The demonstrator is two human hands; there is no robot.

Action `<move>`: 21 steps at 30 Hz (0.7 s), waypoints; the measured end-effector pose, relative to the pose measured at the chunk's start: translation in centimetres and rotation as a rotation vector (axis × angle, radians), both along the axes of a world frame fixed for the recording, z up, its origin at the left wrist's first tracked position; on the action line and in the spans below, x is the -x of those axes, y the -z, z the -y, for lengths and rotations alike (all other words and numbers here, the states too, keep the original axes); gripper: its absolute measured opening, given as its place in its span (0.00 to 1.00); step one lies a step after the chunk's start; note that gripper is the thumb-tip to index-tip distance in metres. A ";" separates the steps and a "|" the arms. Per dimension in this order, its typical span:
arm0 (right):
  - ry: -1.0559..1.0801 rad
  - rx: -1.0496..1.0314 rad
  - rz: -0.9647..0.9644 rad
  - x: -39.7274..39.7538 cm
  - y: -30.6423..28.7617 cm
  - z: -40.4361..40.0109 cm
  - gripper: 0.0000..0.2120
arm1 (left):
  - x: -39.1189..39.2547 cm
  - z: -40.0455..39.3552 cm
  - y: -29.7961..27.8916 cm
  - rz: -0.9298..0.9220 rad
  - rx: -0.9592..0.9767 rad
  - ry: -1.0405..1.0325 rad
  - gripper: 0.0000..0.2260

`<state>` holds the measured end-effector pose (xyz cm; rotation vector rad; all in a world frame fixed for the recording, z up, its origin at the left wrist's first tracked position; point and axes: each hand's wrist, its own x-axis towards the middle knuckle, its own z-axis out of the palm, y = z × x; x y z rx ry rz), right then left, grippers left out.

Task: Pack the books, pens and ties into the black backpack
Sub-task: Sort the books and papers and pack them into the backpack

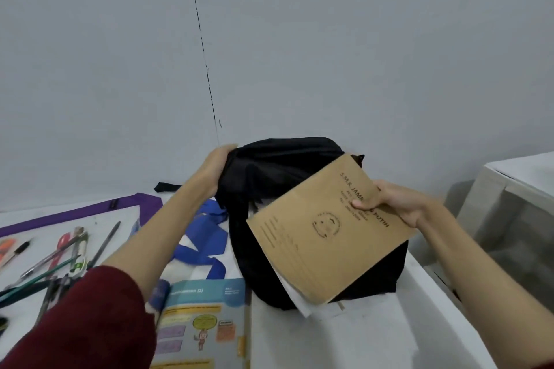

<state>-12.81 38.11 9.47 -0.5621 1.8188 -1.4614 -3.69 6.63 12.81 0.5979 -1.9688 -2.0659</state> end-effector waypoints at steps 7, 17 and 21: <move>0.172 0.050 0.114 0.4 0.0 -0.7 0.11 | 0.3 -3.8 -8.7 -0.057 1.755 0.105 0.14; 0.333 0.238 0.255 0.9 -1.1 1.9 0.08 | 4.5 -7.6 -13.8 -0.363 1.829 -0.349 0.04; 0.537 0.371 0.301 1.2 -0.6 3.7 0.10 | 4.9 -7.8 -13.0 -0.391 1.912 -0.183 0.17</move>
